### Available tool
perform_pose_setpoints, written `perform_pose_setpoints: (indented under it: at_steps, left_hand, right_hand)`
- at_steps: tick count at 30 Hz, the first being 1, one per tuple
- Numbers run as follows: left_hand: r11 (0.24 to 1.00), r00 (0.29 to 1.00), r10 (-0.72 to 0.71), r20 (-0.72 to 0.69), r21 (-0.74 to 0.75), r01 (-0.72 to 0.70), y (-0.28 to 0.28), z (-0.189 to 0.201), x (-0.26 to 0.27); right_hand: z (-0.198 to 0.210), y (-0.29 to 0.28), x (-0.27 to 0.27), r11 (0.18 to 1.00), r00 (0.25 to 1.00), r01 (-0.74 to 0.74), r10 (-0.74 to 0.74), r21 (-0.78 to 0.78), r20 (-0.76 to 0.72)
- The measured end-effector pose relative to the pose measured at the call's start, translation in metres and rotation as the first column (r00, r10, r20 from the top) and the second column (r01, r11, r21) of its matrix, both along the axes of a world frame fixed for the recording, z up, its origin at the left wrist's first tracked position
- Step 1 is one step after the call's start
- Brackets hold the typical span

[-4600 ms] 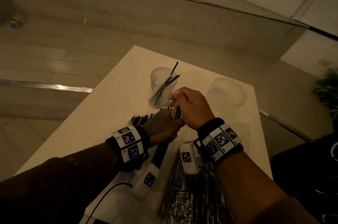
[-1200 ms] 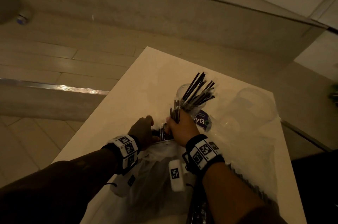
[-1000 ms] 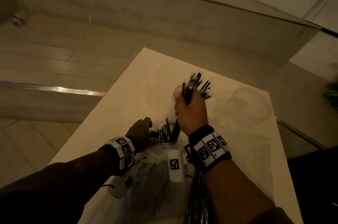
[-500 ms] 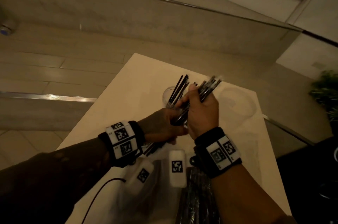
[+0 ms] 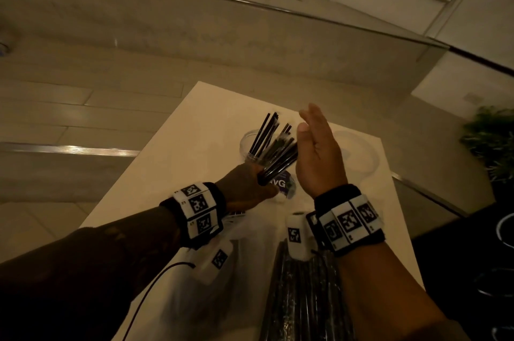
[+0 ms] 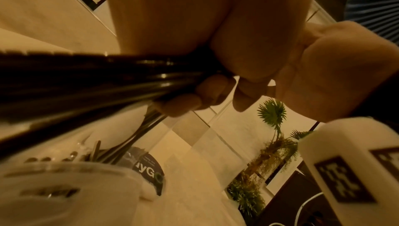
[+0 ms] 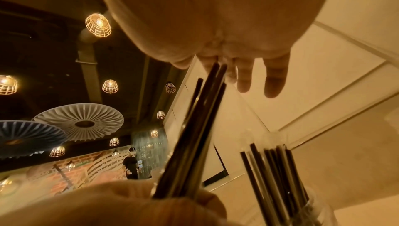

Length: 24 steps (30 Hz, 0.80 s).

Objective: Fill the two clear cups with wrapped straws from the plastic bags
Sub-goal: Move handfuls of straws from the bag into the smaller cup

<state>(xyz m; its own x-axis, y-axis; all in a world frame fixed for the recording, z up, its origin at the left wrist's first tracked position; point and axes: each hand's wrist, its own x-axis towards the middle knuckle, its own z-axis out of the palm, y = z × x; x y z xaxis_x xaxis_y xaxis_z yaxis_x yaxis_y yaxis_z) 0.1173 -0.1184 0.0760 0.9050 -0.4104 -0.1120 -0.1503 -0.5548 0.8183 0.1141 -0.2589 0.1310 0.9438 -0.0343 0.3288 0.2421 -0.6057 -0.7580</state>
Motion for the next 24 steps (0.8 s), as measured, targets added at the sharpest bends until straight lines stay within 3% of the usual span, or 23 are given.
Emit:
perform_pose_setpoints:
  at_steps: [3, 8, 10, 12, 14, 16, 19, 22, 24]
  left_hand:
    - [1.0, 0.999, -0.03, 0.04, 0.002, 0.03, -0.007, 0.001, 0.0]
    - [0.999, 0.99, -0.03, 0.137, -0.021, 0.033, -0.011, 0.003, 0.001]
    - [0.999, 0.976, -0.027, 0.214, -0.035, 0.036, -0.011, 0.001, 0.004]
    - [0.995, 0.941, -0.049, 0.334, -0.064, 0.075, -0.012, 0.004, 0.005]
    - [0.99, 0.897, -0.072, 0.435, -0.077, 0.117, -0.016, 0.007, 0.005]
    - [0.987, 0.852, -0.131, 0.506, -0.013, 0.159, -0.014, 0.004, 0.009]
    - [0.993, 0.932, -0.077, 0.354, 0.112, 0.04, 0.01, -0.001, 0.022]
    - [0.929, 0.931, 0.023, 0.364, 0.335, -0.154, 0.038, -0.006, 0.039]
    - [0.881, 0.931, 0.038, 0.363, 0.427, -0.203, 0.045, -0.01, 0.049]
  right_hand:
    - [-0.002, 0.003, -0.005, 0.995, 0.995, -0.098, 0.097, -0.008, -0.038]
    - [-0.008, 0.007, -0.005, 0.986, 1.0, -0.026, 0.025, 0.167, 0.007]
    - [-0.01, 0.007, -0.006, 0.91, 0.995, 0.098, -0.078, 0.404, -0.065]
    - [-0.015, 0.012, -0.006, 0.787, 0.98, 0.158, -0.053, 0.597, -0.19]
    - [-0.023, 0.024, -0.006, 0.808, 0.967, 0.135, 0.02, 0.574, -0.255]
    - [-0.023, 0.033, -0.004, 0.842, 0.963, 0.166, -0.028, 0.513, -0.267]
    - [-0.002, 0.029, 0.007, 0.788, 0.976, 0.217, -0.152, 0.576, -0.158]
    - [0.027, 0.016, 0.019, 0.72, 0.963, 0.204, -0.27, 0.664, -0.003]
    - [0.044, 0.013, 0.027, 0.664, 0.954, 0.134, -0.288, 0.736, 0.086]
